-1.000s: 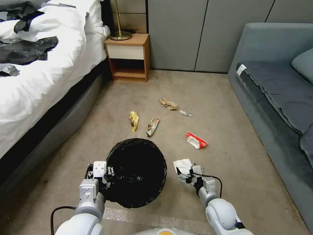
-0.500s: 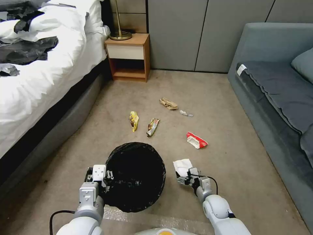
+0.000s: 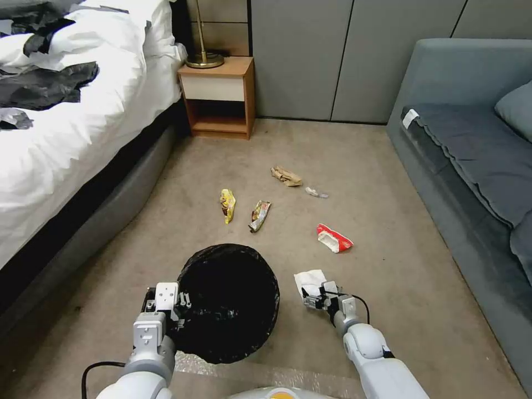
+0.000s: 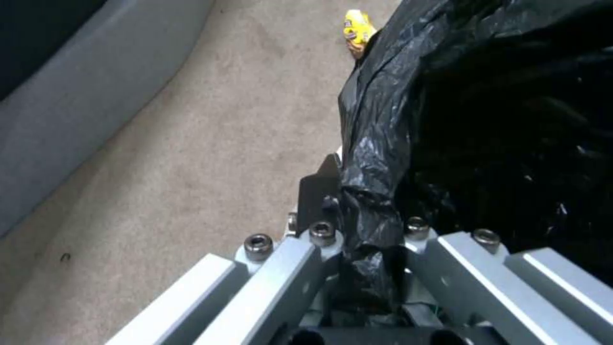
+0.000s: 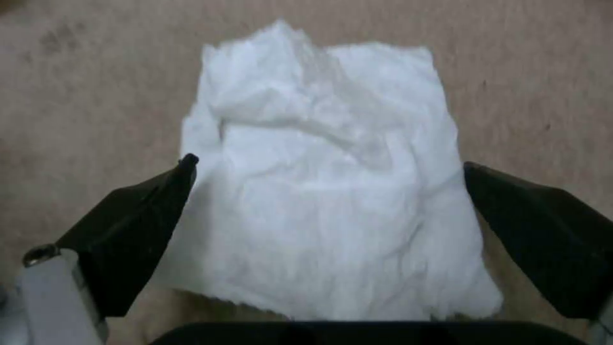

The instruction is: Pick up the trash bin, then pick up the garbage from the floor and place it into the trash bin.

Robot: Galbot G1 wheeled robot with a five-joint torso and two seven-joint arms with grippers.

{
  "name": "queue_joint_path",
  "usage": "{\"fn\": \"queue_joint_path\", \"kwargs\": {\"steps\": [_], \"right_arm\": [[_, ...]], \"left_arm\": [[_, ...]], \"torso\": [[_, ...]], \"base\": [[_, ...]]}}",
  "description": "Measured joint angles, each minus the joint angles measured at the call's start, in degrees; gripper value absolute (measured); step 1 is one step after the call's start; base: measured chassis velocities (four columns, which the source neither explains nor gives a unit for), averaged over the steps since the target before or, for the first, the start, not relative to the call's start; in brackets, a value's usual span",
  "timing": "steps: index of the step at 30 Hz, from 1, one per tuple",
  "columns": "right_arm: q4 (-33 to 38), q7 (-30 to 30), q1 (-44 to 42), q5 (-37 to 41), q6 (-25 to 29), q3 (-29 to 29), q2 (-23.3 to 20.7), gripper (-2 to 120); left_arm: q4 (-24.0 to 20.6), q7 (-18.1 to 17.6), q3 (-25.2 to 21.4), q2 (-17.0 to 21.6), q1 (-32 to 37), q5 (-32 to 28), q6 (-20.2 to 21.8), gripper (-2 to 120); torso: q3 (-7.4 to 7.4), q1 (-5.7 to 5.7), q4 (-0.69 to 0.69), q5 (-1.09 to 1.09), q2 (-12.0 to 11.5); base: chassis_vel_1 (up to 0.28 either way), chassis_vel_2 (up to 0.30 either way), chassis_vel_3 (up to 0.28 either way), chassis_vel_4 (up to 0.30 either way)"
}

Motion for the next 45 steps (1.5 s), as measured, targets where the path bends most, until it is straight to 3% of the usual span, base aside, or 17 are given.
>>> {"fn": "queue_joint_path", "kwargs": {"steps": [11, 14, 20, 25, 34, 45], "right_arm": [[-5.42, -0.59, 1.74, -1.35, 2.42, 0.98, 0.92, 87], [-7.45, -0.93, 2.37, -2.01, 4.10, 1.57, 1.27, 71], [-7.57, -0.77, 2.45, -2.07, 4.55, 1.83, 1.21, 51], [-6.92, -0.34, 2.37, -2.02, 4.54, 1.74, 1.43, 30], [-5.54, -0.09, 1.47, -2.37, 4.65, 1.33, 1.49, 2], [-2.85, 0.06, 0.12, -2.21, 4.54, 1.22, 0.82, 0]], "left_arm": [[-0.39, -0.06, 0.06, -0.06, 0.45, 0.08, -0.04, 1], [-0.57, -0.08, 0.02, -0.03, 0.63, 0.10, -0.06, 1], [-0.58, -0.10, 0.40, -0.08, 0.57, 0.29, -0.12, 1], [-0.28, -0.15, 0.63, 0.06, 0.41, 0.37, -0.16, 1], [0.01, -0.16, 0.99, 0.34, 0.06, 0.23, -0.16, 1], [0.12, -0.16, 1.22, 0.62, -0.18, 0.13, -0.16, 1]], "torso": [[0.00, 0.00, -0.01, -0.01, 0.00], [-0.01, 0.00, -0.01, -0.03, 0.01], [-0.01, 0.00, -0.04, -0.04, 0.01], [-0.01, 0.00, 0.02, -0.01, 0.00], [0.00, 0.00, 0.04, 0.04, 0.00], [0.00, 0.00, 0.00, 0.01, 0.00]], "base": [[0.000, 0.000, 0.000, 0.000], [0.000, 0.000, 0.000, 0.000], [0.000, 0.000, 0.000, 0.000], [0.000, 0.000, 0.000, 0.000], [0.000, 0.000, 0.000, 0.000], [0.000, 0.000, 0.000, 0.000]]}}
